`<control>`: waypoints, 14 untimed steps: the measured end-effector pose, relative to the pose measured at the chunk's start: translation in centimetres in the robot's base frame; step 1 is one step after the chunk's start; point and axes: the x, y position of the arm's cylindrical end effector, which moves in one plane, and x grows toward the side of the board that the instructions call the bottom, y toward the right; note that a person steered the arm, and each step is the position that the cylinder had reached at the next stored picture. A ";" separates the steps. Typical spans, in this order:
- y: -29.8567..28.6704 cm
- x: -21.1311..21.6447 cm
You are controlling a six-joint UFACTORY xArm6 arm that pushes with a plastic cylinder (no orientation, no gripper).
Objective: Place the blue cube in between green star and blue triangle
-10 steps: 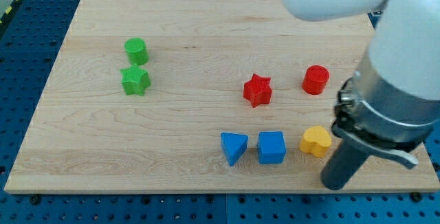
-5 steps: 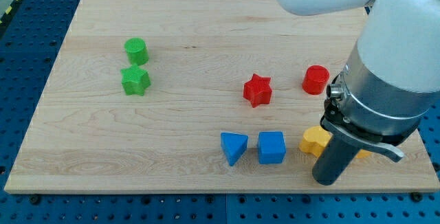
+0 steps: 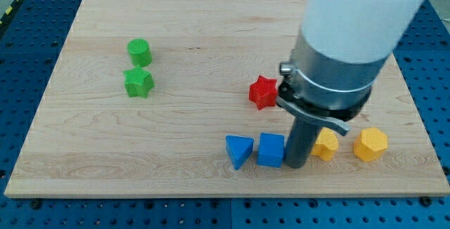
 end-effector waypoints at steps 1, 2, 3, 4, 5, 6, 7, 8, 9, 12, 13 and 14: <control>-2.6 0.0; -4.8 0.0; -6.5 0.0; -7.3 -0.5; -8.1 -1.1; -9.5 -2.1; -11.2 -3.2; -12.1 -4.8; -10.6 -5.7; -11.5 -8.7; -14.6 -8.7; -15.3 -8.7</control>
